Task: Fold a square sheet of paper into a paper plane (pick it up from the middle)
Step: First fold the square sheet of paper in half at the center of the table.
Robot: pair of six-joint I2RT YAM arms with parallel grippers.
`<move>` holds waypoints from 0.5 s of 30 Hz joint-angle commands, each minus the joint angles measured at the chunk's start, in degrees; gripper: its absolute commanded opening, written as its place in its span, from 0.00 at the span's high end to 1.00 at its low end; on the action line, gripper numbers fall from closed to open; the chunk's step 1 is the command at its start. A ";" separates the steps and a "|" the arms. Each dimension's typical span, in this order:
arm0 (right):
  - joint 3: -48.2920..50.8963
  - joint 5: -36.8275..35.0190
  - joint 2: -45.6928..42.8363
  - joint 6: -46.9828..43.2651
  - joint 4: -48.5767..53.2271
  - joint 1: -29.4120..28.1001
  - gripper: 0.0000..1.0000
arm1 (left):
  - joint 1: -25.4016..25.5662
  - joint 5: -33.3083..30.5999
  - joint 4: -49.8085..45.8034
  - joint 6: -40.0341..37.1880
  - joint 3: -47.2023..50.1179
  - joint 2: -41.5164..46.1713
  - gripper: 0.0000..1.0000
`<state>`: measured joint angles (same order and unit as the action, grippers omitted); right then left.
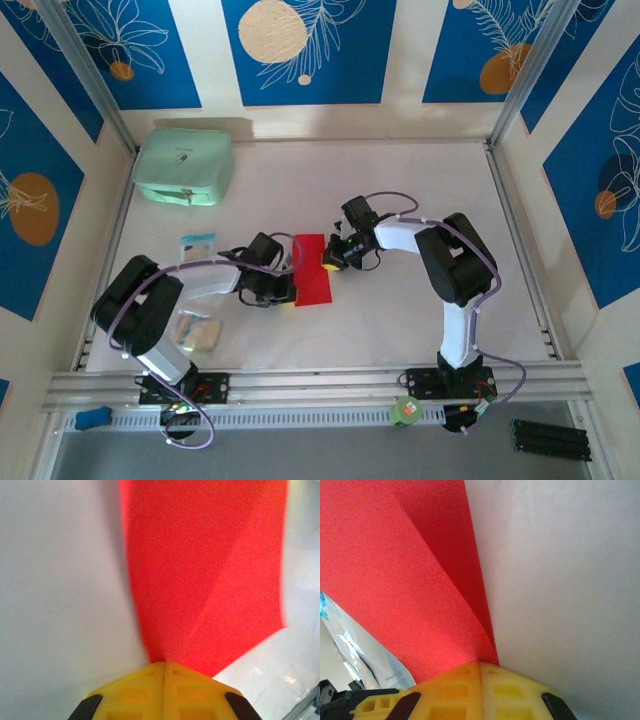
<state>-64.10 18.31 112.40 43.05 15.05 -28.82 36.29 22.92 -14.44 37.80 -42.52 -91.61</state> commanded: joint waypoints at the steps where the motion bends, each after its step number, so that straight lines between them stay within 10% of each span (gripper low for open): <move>1: 2.48 -10.41 5.23 0.06 6.67 0.42 0.96 | 0.70 -2.41 -12.78 -0.31 -1.26 2.76 0.95; 15: 2.48 -10.57 5.39 0.29 6.75 0.40 0.96 | 3.29 -2.81 1.75 8.28 -5.42 -0.60 0.93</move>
<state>-64.14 18.28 112.42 43.05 15.09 -28.82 38.04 19.49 -12.88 45.04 -47.22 -89.97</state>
